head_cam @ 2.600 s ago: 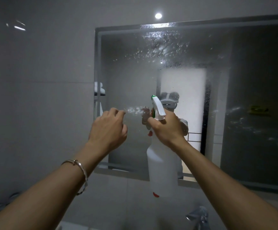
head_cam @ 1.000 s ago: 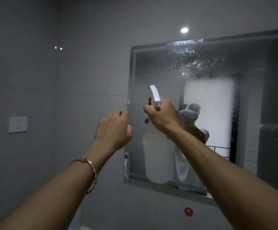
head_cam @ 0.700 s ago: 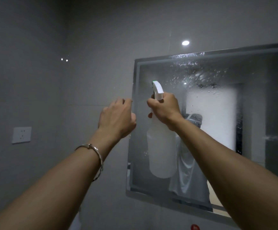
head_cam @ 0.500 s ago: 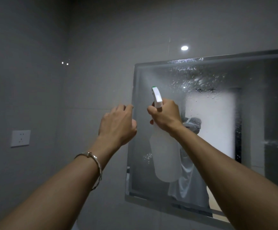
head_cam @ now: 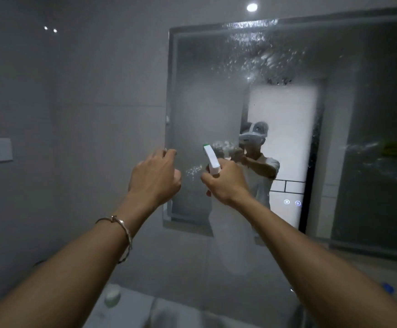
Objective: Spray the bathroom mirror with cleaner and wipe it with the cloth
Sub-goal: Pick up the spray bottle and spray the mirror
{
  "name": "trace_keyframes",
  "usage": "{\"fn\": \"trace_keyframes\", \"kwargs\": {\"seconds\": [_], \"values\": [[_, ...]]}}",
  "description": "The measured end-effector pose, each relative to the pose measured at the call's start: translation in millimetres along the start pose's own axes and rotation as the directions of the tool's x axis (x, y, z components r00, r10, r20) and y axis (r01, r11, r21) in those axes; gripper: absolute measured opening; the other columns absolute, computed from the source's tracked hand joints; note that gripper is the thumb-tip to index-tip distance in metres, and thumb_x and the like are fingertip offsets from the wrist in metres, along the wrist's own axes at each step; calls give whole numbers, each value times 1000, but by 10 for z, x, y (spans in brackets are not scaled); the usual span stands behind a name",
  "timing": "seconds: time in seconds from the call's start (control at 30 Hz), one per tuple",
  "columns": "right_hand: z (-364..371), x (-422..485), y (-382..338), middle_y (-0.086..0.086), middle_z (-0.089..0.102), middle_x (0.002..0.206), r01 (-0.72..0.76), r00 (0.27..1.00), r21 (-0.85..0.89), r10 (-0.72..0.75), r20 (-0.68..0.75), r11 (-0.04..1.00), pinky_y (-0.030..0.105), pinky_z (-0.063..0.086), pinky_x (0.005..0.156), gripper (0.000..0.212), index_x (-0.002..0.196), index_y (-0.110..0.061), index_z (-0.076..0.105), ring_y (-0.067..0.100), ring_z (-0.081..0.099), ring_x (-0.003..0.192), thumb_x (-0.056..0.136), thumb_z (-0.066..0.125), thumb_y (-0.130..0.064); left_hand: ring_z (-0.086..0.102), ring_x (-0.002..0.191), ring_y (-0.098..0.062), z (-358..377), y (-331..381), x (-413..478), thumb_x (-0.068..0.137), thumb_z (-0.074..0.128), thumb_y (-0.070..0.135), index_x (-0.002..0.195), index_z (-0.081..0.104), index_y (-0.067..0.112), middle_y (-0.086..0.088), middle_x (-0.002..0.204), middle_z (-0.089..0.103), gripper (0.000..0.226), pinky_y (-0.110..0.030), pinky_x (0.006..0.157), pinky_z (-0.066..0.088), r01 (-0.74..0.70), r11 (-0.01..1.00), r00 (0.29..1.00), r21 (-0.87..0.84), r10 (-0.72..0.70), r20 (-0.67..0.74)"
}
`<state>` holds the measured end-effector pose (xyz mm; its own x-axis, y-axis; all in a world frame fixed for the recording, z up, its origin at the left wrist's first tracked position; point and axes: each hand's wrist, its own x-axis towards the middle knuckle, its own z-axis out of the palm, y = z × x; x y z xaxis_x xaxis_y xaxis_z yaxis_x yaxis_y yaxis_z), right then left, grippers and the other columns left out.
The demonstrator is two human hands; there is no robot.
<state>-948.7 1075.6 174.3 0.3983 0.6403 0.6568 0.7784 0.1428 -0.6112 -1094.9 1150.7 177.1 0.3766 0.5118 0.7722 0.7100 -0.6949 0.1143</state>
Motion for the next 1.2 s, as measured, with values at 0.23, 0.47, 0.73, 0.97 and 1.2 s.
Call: {"fn": "trace_keyframes", "kwargs": {"seconds": [0.23,0.47,0.73,0.97,1.2], "values": [[133,-297,115,1,58,65,-19,995,23,17,98,1000,48,57,61,17,66,-21,50,32,65,68,79,61,-19,53,108,-29,223,-65,-334,88,43,25,135,42,17,-9,129,51,47,-38,83,46,45,999,996,-1,-45,72],[396,-503,63,1,55,61,-36,985,37,29,172,999,35,58,53,17,67,-13,51,22,61,54,82,60,-12,52,111,-28,262,-203,-564,89,42,24,134,42,16,-9,130,50,46,-39,86,45,112,994,986,2,-111,128],[659,-609,231,3,60,66,-122,977,2,119,177,993,41,57,56,17,67,-22,50,26,67,60,79,62,-17,50,113,-26,308,-362,-772,90,41,25,134,42,17,-8,131,49,45,-38,86,43,161,987,972,13,-160,173],[574,-638,243,-2,56,62,-150,977,41,142,157,988,26,50,46,21,67,-24,46,17,64,51,82,57,-14,48,114,-27,433,-344,-817,90,40,23,134,42,16,-9,132,48,44,-39,86,43,165,986,960,-19,-156,235],[313,-633,432,8,62,70,-176,976,-90,186,117,980,46,56,58,15,66,-20,50,29,66,64,69,57,-33,46,119,-28,545,-116,-746,90,41,23,136,42,18,-8,135,46,46,-41,91,42,139,989,959,-57,-119,258]]}}
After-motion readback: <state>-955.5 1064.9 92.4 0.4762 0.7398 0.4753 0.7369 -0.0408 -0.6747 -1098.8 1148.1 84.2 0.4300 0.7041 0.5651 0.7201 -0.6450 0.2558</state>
